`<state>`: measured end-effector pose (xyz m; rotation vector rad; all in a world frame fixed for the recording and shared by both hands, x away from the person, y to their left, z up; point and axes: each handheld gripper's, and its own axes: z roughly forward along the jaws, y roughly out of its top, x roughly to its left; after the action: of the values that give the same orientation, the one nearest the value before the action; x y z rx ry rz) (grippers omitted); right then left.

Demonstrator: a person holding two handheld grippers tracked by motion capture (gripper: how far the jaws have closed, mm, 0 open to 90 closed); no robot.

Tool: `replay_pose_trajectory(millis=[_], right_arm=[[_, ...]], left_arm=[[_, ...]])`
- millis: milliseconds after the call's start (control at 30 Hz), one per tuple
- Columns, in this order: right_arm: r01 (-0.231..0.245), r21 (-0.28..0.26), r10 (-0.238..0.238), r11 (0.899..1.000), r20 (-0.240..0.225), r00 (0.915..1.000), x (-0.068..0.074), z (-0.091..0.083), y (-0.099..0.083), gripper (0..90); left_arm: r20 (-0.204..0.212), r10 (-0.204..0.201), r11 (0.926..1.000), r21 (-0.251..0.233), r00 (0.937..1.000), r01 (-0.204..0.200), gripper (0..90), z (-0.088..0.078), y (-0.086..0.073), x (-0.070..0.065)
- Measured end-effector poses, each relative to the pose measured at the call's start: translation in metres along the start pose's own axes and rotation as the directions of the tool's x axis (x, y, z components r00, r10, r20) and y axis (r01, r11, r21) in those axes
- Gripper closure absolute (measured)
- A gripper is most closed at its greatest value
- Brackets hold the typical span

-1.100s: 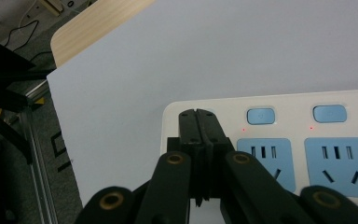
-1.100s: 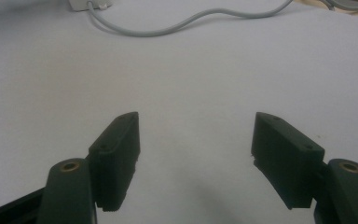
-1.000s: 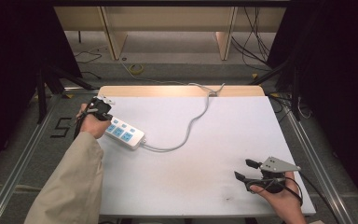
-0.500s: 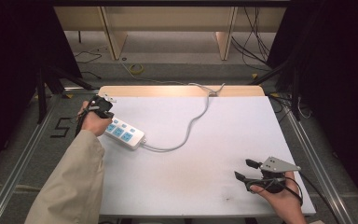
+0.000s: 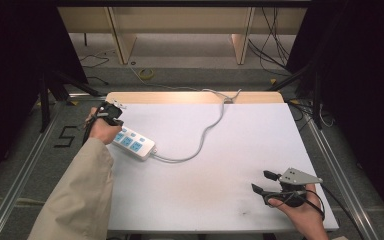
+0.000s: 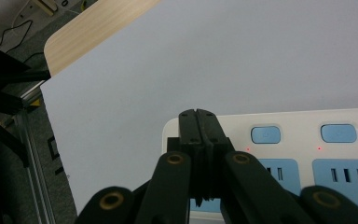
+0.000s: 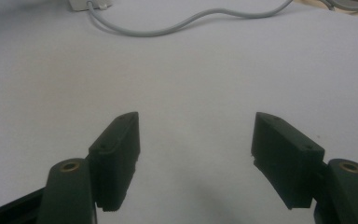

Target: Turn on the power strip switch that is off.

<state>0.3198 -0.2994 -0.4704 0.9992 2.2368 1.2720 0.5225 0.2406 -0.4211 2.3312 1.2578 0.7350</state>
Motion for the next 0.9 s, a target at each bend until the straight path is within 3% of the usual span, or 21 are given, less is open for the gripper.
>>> replay_pose_trajectory(millis=[900], right_arm=[[0.000,-0.002,0.000,1.000,0.002,1.0000,-0.0003,-0.0001,0.0000,33.4]], left_arm=[[0.007,-0.005,0.9999,0.013,1.0000,0.005,89.8,0.0096,0.0045,-0.0004]])
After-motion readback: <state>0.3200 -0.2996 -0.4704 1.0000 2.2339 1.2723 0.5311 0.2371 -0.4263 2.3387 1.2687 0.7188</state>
